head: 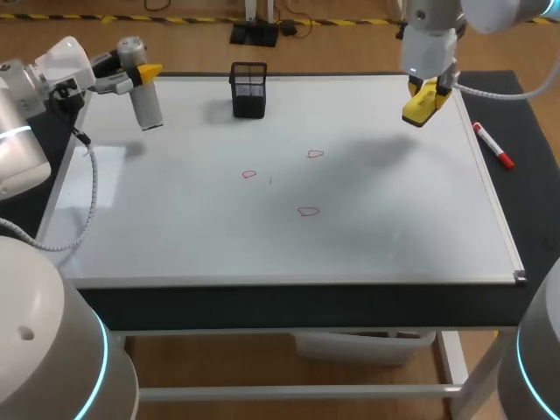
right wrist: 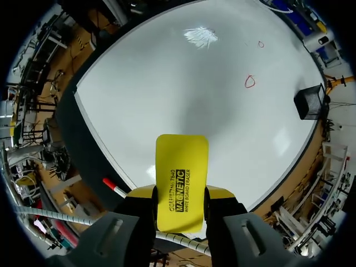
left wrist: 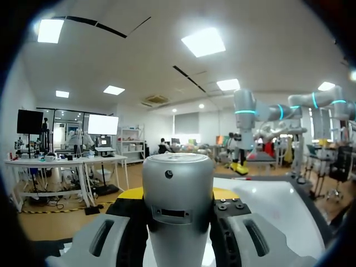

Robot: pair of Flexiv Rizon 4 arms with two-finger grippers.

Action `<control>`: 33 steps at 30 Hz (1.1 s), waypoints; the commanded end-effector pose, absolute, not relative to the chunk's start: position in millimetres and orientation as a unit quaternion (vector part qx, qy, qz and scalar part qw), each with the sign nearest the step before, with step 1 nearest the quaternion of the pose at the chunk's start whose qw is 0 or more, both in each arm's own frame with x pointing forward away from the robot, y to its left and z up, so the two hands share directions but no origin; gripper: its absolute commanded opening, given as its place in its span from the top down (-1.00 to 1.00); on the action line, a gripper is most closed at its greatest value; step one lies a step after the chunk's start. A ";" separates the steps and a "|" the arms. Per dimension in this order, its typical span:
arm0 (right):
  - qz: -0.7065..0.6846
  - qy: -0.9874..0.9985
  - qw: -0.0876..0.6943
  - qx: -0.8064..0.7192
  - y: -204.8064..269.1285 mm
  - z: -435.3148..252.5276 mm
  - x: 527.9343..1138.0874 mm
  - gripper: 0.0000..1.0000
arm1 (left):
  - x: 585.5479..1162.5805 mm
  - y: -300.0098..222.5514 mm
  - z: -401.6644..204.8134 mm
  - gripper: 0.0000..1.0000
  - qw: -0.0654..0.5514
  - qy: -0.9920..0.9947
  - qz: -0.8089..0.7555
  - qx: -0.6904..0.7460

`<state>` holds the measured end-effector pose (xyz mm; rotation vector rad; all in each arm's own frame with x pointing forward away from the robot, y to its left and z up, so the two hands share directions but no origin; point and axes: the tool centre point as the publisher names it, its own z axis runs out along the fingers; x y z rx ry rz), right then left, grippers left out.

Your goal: Pick up the inspection probe, press it on each red-marked spot on the whiteboard one by one, put down the probe, pick up the eraser, and wipe off all the red marks.

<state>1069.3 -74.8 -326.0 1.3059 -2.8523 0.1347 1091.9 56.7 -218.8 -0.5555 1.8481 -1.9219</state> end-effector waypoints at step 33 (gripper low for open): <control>-0.014 -0.784 0.005 0.621 124.3 -336.5 1021.0 1.00 | 1090.9 56.5 -217.5 1.00 0.208 0.664 -0.690 -0.200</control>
